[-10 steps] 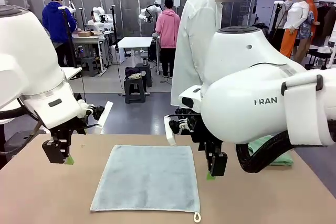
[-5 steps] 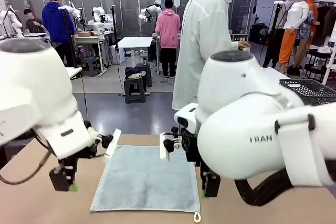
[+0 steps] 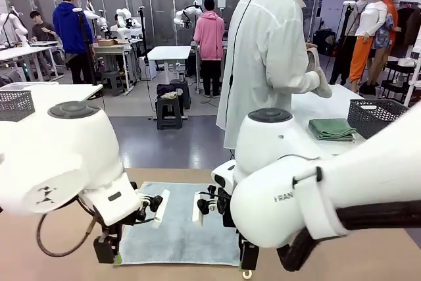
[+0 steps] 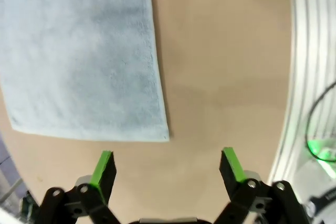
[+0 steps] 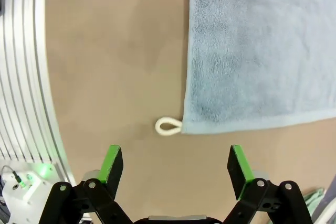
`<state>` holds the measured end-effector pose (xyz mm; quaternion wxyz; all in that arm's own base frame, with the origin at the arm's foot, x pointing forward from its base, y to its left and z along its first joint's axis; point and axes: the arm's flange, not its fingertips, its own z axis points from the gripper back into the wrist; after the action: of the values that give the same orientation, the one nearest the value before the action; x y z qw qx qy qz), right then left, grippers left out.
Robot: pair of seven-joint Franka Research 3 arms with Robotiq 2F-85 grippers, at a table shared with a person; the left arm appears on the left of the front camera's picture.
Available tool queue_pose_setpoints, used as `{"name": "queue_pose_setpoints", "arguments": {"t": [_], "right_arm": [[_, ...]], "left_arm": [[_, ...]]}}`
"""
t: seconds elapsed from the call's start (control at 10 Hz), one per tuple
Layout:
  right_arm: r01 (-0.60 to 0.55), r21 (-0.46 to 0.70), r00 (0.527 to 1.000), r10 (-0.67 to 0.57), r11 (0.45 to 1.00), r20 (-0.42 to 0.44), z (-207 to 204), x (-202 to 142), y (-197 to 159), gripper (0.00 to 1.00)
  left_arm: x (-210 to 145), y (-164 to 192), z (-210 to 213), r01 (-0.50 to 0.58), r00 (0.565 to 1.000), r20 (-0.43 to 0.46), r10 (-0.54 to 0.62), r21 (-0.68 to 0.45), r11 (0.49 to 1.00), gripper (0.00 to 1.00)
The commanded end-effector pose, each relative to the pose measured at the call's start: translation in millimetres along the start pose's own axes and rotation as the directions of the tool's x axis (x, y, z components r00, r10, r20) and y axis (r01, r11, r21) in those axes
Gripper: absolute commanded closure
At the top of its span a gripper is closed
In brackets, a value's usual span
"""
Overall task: Fold the towels and place them in the basket.
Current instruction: When a person lays out a Towel with hook on the table, fold it in half twice.
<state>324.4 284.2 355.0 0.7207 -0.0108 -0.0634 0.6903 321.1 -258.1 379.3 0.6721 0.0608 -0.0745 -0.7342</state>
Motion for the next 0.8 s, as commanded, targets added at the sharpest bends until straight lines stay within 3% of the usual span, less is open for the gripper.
{"name": "queue_pose_setpoints", "arguments": {"t": [0.0,0.7], "right_arm": [[0.043,0.009,0.999,-0.043,0.999,-0.013,-20,12,-14,0.0],[0.022,0.036,0.997,-0.019,0.999,-0.071,-56,4,-19,0.0]], "left_arm": [[-8,1,-25,-0.031,0.999,0.031,0.031,0.002,1.0,0.0],[-26,-3,-74,-0.059,0.997,0.045,0.06,-0.012,0.998,0.0]]}}
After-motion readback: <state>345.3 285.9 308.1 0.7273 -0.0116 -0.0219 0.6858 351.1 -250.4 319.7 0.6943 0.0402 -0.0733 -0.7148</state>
